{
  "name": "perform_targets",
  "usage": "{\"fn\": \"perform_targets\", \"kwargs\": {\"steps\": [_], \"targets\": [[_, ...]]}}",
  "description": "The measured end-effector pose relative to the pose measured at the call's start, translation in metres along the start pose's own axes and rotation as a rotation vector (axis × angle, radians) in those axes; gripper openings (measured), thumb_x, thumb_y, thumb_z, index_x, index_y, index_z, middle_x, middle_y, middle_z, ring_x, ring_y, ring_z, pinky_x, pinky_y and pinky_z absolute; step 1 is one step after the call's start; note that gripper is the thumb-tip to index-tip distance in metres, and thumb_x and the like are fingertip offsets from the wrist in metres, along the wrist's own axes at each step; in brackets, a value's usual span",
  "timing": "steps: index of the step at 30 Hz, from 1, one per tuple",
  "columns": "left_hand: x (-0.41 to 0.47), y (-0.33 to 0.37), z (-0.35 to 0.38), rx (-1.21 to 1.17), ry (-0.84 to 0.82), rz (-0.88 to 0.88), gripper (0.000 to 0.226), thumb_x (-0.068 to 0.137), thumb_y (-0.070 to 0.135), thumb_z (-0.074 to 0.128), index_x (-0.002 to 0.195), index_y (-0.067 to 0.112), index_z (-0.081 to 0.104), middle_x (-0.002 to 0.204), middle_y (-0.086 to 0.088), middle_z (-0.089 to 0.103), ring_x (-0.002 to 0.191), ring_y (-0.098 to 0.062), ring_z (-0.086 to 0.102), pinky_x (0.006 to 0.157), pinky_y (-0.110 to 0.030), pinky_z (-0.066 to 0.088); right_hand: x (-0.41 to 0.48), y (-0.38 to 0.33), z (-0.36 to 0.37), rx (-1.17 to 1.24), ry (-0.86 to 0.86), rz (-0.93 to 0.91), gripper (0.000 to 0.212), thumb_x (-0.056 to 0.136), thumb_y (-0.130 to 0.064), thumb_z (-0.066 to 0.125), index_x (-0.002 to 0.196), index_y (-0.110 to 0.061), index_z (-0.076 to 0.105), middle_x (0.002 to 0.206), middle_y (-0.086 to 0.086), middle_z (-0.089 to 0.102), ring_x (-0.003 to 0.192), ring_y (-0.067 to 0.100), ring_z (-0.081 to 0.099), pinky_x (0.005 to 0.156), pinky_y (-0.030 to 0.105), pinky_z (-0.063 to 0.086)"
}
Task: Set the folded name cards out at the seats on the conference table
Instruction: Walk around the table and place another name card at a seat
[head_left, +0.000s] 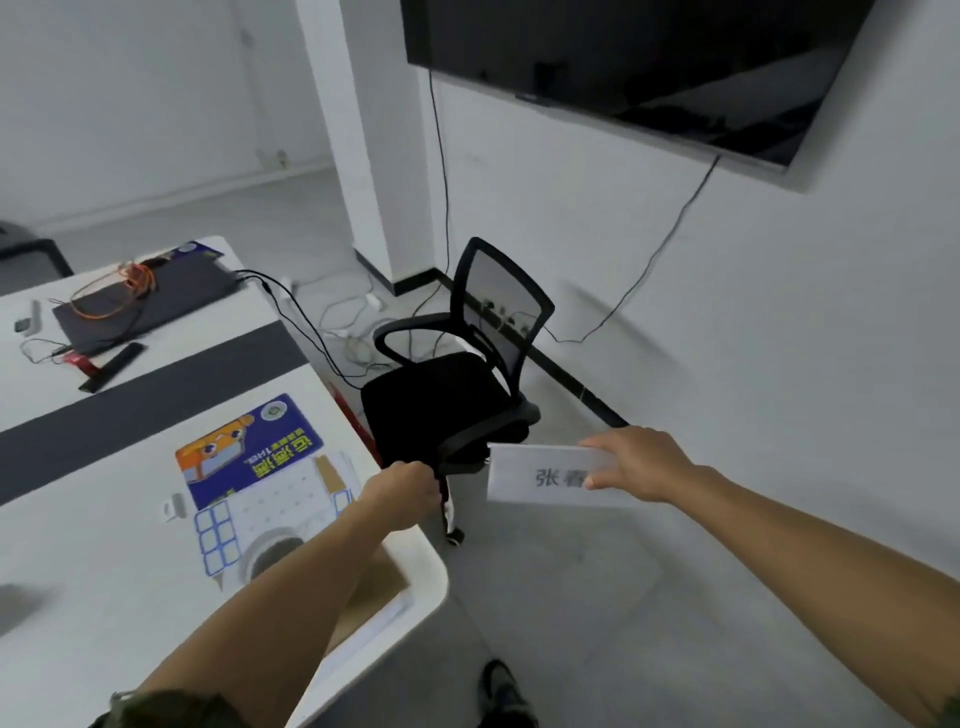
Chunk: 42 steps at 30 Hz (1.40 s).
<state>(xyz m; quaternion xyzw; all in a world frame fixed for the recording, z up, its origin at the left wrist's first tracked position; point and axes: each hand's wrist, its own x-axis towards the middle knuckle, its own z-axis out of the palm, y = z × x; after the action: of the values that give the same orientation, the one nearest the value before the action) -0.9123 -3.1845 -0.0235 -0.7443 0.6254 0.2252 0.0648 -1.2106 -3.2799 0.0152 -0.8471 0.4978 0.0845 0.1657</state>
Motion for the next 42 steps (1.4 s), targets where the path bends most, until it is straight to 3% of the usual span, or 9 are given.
{"fn": "perform_targets", "kwargs": {"steps": [7,16,22,25,32,37,42], "targets": [[0.080,-0.041,-0.046,-0.101,0.044,-0.123,0.026,0.093,0.035,0.052,0.103,0.013,0.063,0.095,-0.007,0.063,0.087,-0.028,0.061,0.069,-0.034,0.047,0.147,-0.010,-0.078,-0.052,-0.021,-0.129,0.047,0.080,-0.055,0.067,0.124,-0.040,0.059,0.109,-0.007,0.068,0.097,0.016,0.062,0.084,0.035,0.051],[0.135,-0.115,-0.068,-0.309,0.118,-0.458,0.038,0.094,0.040,0.055,0.124,0.018,0.059,0.120,-0.004,0.065,0.104,-0.022,0.063,0.085,-0.032,0.053,0.339,-0.086,-0.108,-0.195,-0.138,-0.485,0.058,0.082,-0.055,0.067,0.135,-0.037,0.051,0.125,-0.007,0.061,0.113,0.018,0.057,0.085,0.035,0.048],[0.160,-0.139,-0.072,-0.402,0.163,-0.778,0.039,0.093,0.037,0.058,0.125,0.015,0.059,0.123,-0.004,0.063,0.108,-0.020,0.062,0.088,-0.030,0.051,0.461,-0.137,-0.118,-0.219,-0.224,-0.729,0.040,0.077,-0.055,0.070,0.112,-0.039,0.062,0.104,-0.007,0.066,0.101,0.016,0.060,0.073,0.032,0.043],[0.157,-0.140,-0.067,-0.460,0.173,-0.881,0.031,0.093,0.036,0.058,0.116,0.015,0.061,0.115,-0.002,0.065,0.101,-0.017,0.063,0.084,-0.027,0.050,0.497,-0.166,-0.120,-0.249,-0.282,-0.791,0.038,0.074,-0.056,0.070,0.107,-0.039,0.061,0.100,-0.009,0.065,0.099,0.017,0.060,0.076,0.034,0.048],[0.128,-0.175,-0.061,-0.584,0.210,-1.055,0.027,0.093,0.036,0.056,0.114,0.020,0.063,0.116,0.000,0.068,0.101,-0.017,0.064,0.088,-0.034,0.053,0.543,-0.269,-0.109,-0.257,-0.359,-0.989,0.036,0.070,-0.056,0.071,0.103,-0.045,0.062,0.097,-0.011,0.067,0.093,0.016,0.062,0.080,0.040,0.053],[0.124,-0.237,-0.055,-0.652,0.188,-1.142,0.028,0.092,0.037,0.057,0.112,0.019,0.062,0.114,0.003,0.068,0.097,-0.015,0.064,0.079,-0.027,0.052,0.562,-0.348,-0.095,-0.349,-0.361,-1.142,0.030,0.075,-0.053,0.070,0.100,-0.040,0.060,0.100,-0.013,0.062,0.096,0.014,0.059,0.082,0.041,0.049],[0.137,-0.319,-0.055,-0.621,0.211,-1.253,0.039,0.092,0.038,0.054,0.126,0.019,0.057,0.122,-0.005,0.058,0.110,-0.024,0.057,0.091,-0.037,0.050,0.590,-0.432,-0.092,-0.480,-0.296,-1.218,0.025,0.080,-0.052,0.067,0.101,-0.039,0.060,0.105,-0.015,0.059,0.096,0.015,0.058,0.071,0.032,0.042]]}}
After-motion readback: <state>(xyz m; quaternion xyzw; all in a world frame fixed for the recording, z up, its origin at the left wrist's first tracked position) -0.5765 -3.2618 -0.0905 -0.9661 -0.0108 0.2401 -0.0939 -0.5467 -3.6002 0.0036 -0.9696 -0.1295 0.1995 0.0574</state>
